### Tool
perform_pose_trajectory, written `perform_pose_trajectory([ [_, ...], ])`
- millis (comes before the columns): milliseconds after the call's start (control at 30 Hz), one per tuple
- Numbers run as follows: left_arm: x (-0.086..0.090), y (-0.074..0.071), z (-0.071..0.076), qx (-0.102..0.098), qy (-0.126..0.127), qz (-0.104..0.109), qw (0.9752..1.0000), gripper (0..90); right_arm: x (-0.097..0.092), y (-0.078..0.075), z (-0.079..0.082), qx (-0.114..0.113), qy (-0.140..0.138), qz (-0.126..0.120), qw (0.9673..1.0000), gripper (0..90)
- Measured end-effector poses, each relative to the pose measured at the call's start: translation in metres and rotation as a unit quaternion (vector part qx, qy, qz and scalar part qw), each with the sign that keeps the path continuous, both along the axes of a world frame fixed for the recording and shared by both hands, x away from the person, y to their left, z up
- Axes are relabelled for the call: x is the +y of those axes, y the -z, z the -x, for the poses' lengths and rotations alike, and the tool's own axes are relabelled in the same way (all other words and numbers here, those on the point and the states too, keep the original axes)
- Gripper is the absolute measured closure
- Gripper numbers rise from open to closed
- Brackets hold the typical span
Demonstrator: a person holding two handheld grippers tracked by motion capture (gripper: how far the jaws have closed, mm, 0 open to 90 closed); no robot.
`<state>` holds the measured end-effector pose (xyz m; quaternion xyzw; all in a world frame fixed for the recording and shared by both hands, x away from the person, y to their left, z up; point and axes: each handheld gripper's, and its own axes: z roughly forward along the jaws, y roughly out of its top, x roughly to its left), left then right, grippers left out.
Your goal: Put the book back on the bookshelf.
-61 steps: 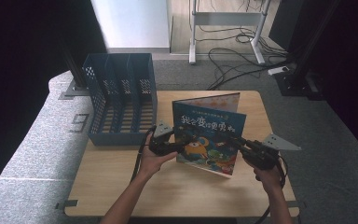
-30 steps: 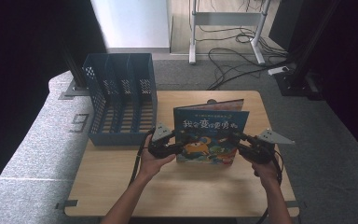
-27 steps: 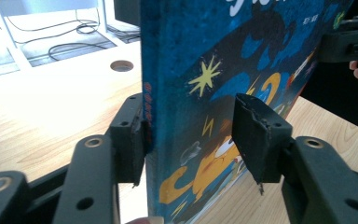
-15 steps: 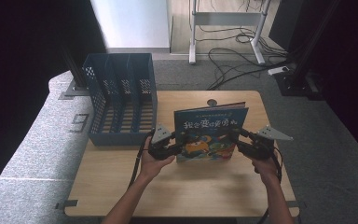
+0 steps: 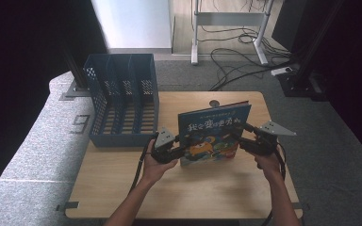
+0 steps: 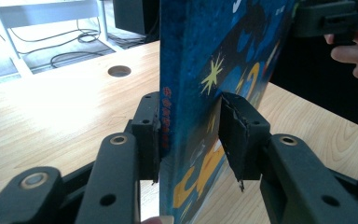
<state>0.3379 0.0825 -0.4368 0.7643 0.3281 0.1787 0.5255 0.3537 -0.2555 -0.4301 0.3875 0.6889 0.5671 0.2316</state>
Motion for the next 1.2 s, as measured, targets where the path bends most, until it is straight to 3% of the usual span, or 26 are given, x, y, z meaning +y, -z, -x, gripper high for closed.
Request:
perform_pose_trajectory([
  [200, 0.000, 0.000, 0.000, -0.001, 0.003, 0.000, 1.0000, 60.4, 0.004, -0.002, -0.006, -0.005, -0.005, 0.004, 1.0000, 31.5],
  [567, 0.000, -0.001, -0.002, 0.005, 0.020, 0.008, 0.9998, 60.2, 0.006, -0.003, -0.003, -0.006, 0.000, 0.012, 0.9999, 33.3],
  [733, 0.003, -0.003, -0.003, 0.010, 0.034, 0.022, 0.9991, 60.5, 0.009, -0.003, -0.003, -0.009, 0.000, 0.011, 0.9999, 35.4],
  [867, 0.004, -0.004, -0.004, 0.018, 0.057, 0.043, 0.9973, 60.1, 0.014, -0.002, -0.004, -0.010, -0.016, 0.009, 0.9998, 37.6],
  [1000, 0.003, -0.005, -0.001, 0.004, 0.037, 0.018, 0.9991, 58.7, 0.024, -0.003, -0.003, -0.015, -0.012, 0.025, 0.9995, 37.0],
  [1133, 0.005, -0.005, -0.001, 0.003, 0.052, 0.017, 0.9985, 58.5, 0.025, -0.003, -0.005, -0.010, -0.019, 0.016, 0.9996, 37.2],
  [1200, 0.005, -0.005, 0.000, -0.003, 0.049, 0.019, 0.9986, 53.3, 0.026, -0.003, -0.005, -0.009, -0.023, 0.016, 0.9996, 37.6],
])
